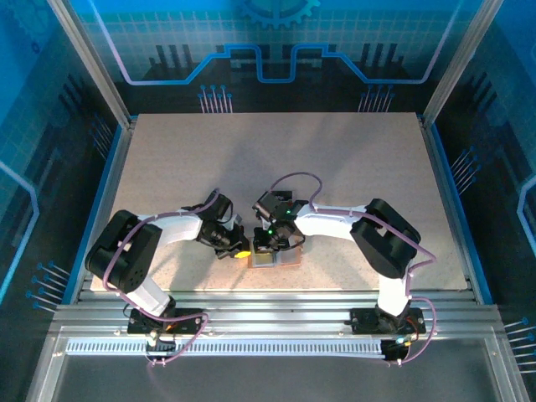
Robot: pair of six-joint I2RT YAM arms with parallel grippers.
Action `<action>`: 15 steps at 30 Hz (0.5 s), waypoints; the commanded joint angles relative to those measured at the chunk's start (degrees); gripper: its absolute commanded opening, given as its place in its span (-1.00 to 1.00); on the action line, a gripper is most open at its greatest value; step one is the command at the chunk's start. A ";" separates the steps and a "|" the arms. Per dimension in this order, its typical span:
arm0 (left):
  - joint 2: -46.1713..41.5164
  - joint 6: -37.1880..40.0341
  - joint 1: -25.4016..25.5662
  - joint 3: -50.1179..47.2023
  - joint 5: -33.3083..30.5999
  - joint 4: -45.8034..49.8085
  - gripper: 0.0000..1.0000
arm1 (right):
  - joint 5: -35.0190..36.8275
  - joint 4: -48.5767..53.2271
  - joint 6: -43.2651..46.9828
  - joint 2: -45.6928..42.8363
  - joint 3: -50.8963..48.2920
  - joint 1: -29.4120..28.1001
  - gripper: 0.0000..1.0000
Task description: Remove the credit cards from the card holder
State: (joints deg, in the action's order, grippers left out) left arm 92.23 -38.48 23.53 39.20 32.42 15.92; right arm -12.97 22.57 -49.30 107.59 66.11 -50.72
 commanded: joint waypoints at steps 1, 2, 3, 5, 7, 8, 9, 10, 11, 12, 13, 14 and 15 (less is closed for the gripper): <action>0.76 0.57 0.46 -1.58 -0.62 1.14 -0.91 | 3.20 4.45 0.01 -0.68 -0.72 -0.70 -0.79; 0.76 0.53 0.42 -1.64 -0.69 1.13 -0.91 | 3.51 4.88 0.08 -0.96 -0.75 -0.61 -0.79; 0.85 0.60 0.45 -1.61 -0.74 1.13 -0.91 | 3.78 5.23 0.23 -1.26 -0.88 -0.53 -0.79; 0.85 0.61 0.40 -1.59 -0.69 1.13 -0.91 | 4.38 5.96 0.39 -2.03 -1.13 -0.43 -0.79; 0.94 0.69 0.47 -1.58 -0.70 1.08 -0.91 | 4.87 6.35 0.43 -2.72 -1.62 -0.18 -0.79; 0.94 0.68 0.46 -1.58 -0.70 1.13 -0.91 | 5.04 6.48 0.43 -3.08 -1.81 -0.16 -0.79; 0.88 0.75 0.46 -1.61 -0.72 1.13 -0.91 | 5.21 6.48 0.39 -3.55 -2.11 -0.10 -0.79; 0.85 0.76 0.46 -1.58 -0.76 1.13 -0.91 | 5.27 6.57 0.36 -3.81 -2.36 -0.07 -0.79; 0.87 0.77 0.46 -1.65 -0.73 1.19 -0.91 | 5.46 6.61 0.34 -4.03 -2.54 -0.08 -0.79; 0.79 0.73 0.47 -1.58 -0.74 1.22 -0.91 | 5.48 6.57 0.37 -4.19 -2.71 0.04 -0.79; 0.76 0.69 0.45 -1.50 -0.75 1.29 -0.91 | 5.54 6.63 0.34 -4.27 -2.78 0.01 -0.79; 0.68 0.66 0.46 -1.41 -0.77 1.28 -0.91 | 5.49 6.67 0.36 -4.31 -2.82 0.01 -0.79; 0.60 0.77 0.47 -1.32 -0.69 1.30 -0.91 | 5.51 6.70 0.36 -4.32 -2.89 0.00 -0.79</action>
State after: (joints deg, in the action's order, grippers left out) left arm 92.23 -38.48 23.53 39.16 32.45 15.88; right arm -9.04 26.61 -49.23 104.57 64.34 -50.68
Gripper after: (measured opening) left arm 0.044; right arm 0.104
